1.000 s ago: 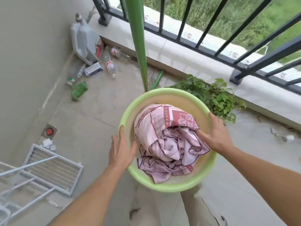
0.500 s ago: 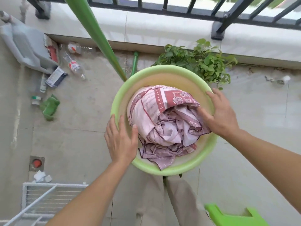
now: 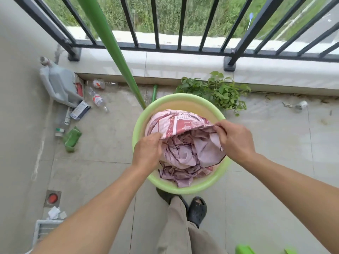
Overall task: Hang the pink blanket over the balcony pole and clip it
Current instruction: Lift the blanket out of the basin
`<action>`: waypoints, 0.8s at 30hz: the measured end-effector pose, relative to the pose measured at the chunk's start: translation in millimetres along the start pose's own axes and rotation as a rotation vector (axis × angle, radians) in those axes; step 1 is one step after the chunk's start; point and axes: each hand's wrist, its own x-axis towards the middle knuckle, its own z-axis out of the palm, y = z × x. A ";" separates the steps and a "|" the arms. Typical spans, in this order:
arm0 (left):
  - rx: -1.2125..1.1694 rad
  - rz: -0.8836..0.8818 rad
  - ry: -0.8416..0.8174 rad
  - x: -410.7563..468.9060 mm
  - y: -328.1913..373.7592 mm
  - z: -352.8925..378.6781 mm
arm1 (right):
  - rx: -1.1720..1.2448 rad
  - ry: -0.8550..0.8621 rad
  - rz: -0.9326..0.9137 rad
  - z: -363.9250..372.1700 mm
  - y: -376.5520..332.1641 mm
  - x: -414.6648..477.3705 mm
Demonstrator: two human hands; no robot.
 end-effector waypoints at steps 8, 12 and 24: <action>-0.011 0.001 0.110 -31.8 74.0 -97.5 | 0.197 0.055 -0.136 -114.8 -67.7 -29.5; 0.069 0.033 0.142 -56.3 105.8 -155.2 | 0.329 0.076 -0.163 -184.2 -107.7 -48.4; -0.034 -0.029 0.163 -108.6 158.0 -259.4 | 0.646 0.209 -0.282 -348.8 -207.7 -73.1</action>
